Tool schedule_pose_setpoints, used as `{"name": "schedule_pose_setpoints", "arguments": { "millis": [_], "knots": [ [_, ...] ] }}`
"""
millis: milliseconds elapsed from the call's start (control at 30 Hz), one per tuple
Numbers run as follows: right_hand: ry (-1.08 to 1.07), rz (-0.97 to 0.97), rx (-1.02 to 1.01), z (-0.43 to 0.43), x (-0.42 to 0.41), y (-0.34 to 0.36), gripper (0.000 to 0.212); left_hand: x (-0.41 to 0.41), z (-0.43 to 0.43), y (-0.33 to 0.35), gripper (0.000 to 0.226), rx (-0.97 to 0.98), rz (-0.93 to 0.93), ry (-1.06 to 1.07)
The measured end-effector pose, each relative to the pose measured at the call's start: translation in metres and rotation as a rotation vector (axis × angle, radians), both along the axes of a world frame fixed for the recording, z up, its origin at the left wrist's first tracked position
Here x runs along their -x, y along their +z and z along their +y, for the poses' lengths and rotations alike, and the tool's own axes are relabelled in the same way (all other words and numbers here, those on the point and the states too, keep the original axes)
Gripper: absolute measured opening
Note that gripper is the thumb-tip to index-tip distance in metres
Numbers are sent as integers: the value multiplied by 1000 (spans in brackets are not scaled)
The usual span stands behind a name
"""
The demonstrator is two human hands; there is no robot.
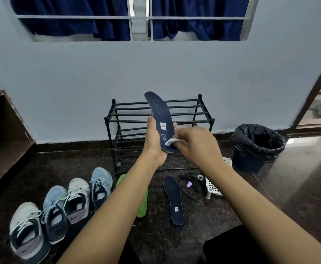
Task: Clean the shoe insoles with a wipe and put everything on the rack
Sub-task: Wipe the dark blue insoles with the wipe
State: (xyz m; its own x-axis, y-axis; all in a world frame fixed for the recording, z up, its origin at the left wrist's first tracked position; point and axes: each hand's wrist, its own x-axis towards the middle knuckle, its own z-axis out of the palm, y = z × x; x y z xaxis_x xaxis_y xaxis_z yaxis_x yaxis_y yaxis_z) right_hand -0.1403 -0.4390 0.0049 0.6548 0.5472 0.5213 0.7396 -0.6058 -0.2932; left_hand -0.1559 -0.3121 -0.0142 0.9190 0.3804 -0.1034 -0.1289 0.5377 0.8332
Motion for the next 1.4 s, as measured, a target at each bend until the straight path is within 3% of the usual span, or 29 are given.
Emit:
{"name": "schedule_pose_setpoints", "arguments": {
  "millis": [100,533,633,767,867,933,1033,1100,1200,1400],
  "knots": [
    [61,112,71,3,2,-1,12,1,3,3,60,90,-25,27],
    [162,344,-249,21,33,-7,12,7,6,4,58,201,-7,97],
    [150,321,-127,25,29,-9,15,7,8,5,56,210,1,102],
    [76,180,100,31,20,-12,36,8,10,11,51,203,34,116],
    [41,107,155,32,20,-13,36,7,10,11,49,193,44,112],
    [42,167,51,30,21,-12,30,7,12,9,48,195,39,131],
    [168,488,-266,25,24,-7,19,9,15,7,51,183,-4,157],
    [231,609,-352,22,26,-8,19,11,14,7,53,162,-10,153],
    [184,515,-242,21,27,-14,18,15,9,5,56,139,38,119],
    [34,217,153,26,28,-27,36,17,7,3,54,116,78,84]
  ]
}}
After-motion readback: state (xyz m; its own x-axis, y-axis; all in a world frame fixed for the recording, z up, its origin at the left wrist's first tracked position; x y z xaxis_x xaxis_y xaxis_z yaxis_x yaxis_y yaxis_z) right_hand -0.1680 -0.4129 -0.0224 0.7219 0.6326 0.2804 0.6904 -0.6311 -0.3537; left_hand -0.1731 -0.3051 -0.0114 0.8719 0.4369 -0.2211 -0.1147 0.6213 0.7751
